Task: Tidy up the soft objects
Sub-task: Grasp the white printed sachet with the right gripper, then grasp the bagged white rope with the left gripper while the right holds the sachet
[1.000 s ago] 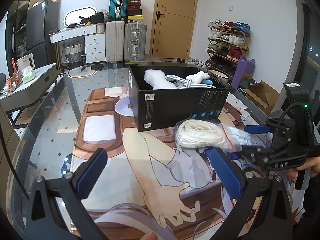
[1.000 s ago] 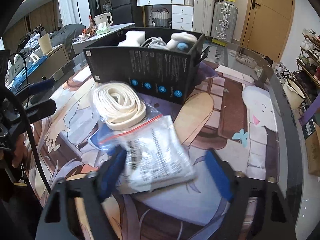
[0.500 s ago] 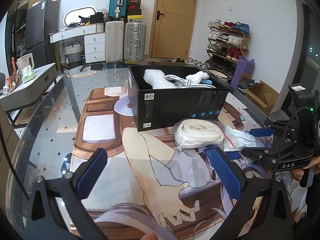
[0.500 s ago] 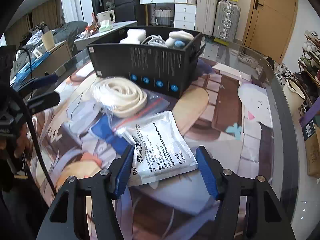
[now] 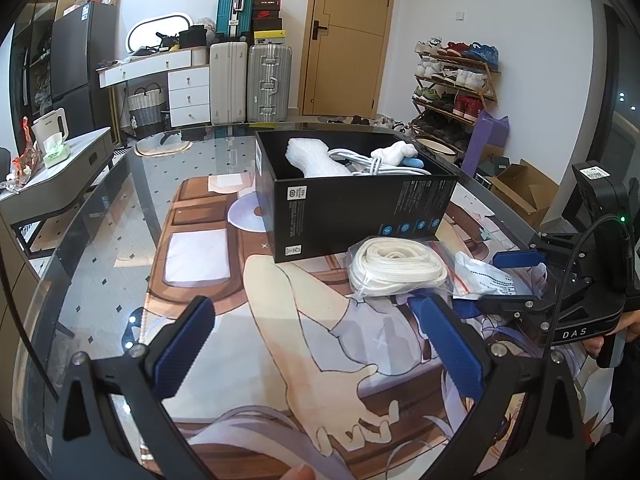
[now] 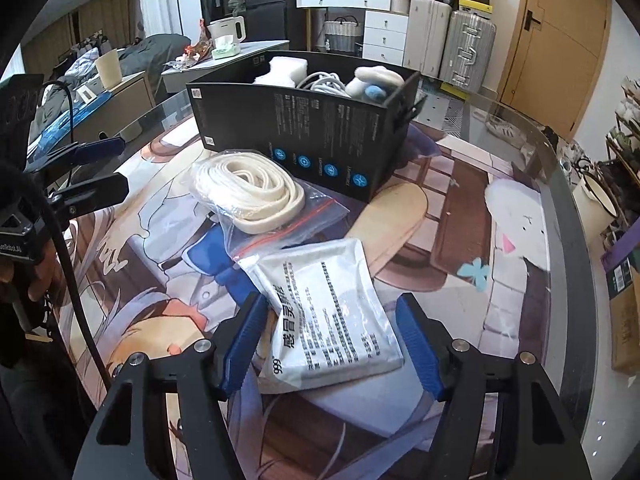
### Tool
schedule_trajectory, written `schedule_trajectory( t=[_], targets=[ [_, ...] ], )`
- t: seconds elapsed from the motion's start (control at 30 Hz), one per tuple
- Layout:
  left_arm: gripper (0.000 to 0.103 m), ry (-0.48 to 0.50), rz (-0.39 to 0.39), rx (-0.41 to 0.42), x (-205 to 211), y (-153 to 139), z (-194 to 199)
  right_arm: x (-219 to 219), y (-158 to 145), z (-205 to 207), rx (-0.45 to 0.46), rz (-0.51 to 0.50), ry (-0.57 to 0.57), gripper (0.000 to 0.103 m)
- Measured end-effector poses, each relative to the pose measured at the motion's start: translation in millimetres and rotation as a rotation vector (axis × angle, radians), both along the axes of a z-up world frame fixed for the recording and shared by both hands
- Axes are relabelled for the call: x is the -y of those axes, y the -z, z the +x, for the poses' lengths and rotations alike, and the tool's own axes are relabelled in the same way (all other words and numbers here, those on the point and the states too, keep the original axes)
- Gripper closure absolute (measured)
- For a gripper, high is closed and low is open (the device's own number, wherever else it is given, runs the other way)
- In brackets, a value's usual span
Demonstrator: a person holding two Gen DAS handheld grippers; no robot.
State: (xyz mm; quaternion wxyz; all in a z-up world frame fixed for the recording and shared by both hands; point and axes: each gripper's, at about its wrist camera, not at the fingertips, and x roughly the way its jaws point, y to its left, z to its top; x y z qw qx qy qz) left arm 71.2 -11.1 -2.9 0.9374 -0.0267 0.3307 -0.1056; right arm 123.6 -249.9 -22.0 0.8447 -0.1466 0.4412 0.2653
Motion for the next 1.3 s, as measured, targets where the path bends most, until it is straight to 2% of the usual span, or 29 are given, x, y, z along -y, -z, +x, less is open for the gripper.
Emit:
schedule_trajectory(
  t=[0.33, 0.53, 0.9, 1.13, 1.3],
  targets=[
    [0.000, -0.001, -0.003, -0.001, 0.3, 0.2, 0.0, 1.9, -1.9, -13.5, 0.042, 0.005, -0.011, 0.058],
    [0.000, -0.001, -0.001, -0.001, 0.8, 0.5, -0.3, 14.5, -3.1, -19.8, 0.046, 0.027, 0.018, 0.065],
    [0.000, -0.001, -0.002, -0.003, 0.7, 0.1, -0.4, 21.2, -9.7, -23.5, 0.052, 0.081, 0.021, 0.068],
    [0.000, 0.001, 0.000, -0.004, 1.2, 0.3, -0.6, 16.2, -8.1, -25.7, 0.053, 0.056, 0.002, 0.068],
    [0.000, 0.002, 0.001, -0.004, 0.8, 0.3, -0.5, 12.4, -6.7, -24.3, 0.063, 0.046, -0.010, 0.059]
  ],
)
